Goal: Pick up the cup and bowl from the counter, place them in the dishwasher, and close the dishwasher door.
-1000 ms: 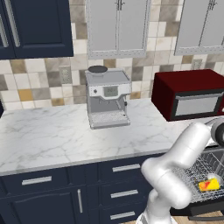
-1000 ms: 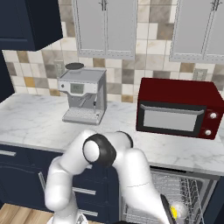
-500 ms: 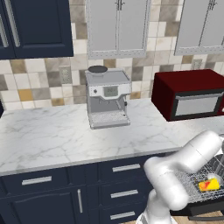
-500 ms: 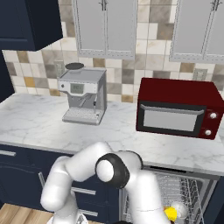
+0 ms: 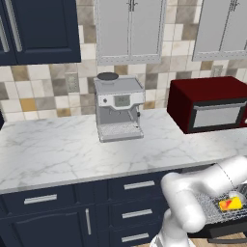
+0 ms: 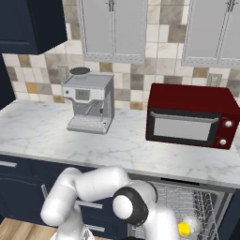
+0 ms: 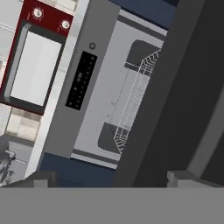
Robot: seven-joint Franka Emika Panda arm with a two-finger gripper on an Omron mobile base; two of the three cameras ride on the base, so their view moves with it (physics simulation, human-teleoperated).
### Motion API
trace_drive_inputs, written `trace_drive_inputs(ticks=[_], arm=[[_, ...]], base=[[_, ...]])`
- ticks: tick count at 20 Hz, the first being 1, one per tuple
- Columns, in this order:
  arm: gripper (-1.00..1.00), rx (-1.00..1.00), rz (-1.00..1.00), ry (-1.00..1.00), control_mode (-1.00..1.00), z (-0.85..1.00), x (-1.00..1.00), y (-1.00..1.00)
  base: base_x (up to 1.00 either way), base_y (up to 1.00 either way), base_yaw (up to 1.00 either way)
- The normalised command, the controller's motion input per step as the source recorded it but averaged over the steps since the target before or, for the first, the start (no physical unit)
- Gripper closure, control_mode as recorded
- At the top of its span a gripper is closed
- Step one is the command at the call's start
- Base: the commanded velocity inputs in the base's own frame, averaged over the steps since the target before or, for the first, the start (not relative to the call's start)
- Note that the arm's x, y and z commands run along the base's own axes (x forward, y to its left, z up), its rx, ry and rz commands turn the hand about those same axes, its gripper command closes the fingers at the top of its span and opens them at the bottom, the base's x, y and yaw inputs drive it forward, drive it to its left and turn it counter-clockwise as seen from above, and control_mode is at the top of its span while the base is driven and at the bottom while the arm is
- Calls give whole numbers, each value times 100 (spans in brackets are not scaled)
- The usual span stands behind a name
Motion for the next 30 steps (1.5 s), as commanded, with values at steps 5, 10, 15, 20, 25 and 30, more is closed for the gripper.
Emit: trace_drive_inputs(ticks=[5,10,15,20,25,30], arm=[[-100,0,0,-3,-100,-29,17,0],[-100,0,0,-3,-100,-23,35,0],[-100,0,0,-1,-100,-47,29,-1],[-100,0,0,0,-100,-58,35,-5],[-100,0,0,-1,-100,-28,54,-10],[-100,0,0,-2,-100,-16,66,-17]], base=[[0,0,0],[0,0,0],[0,0,0],[0,0,0],[0,0,0],[0,0,0]])
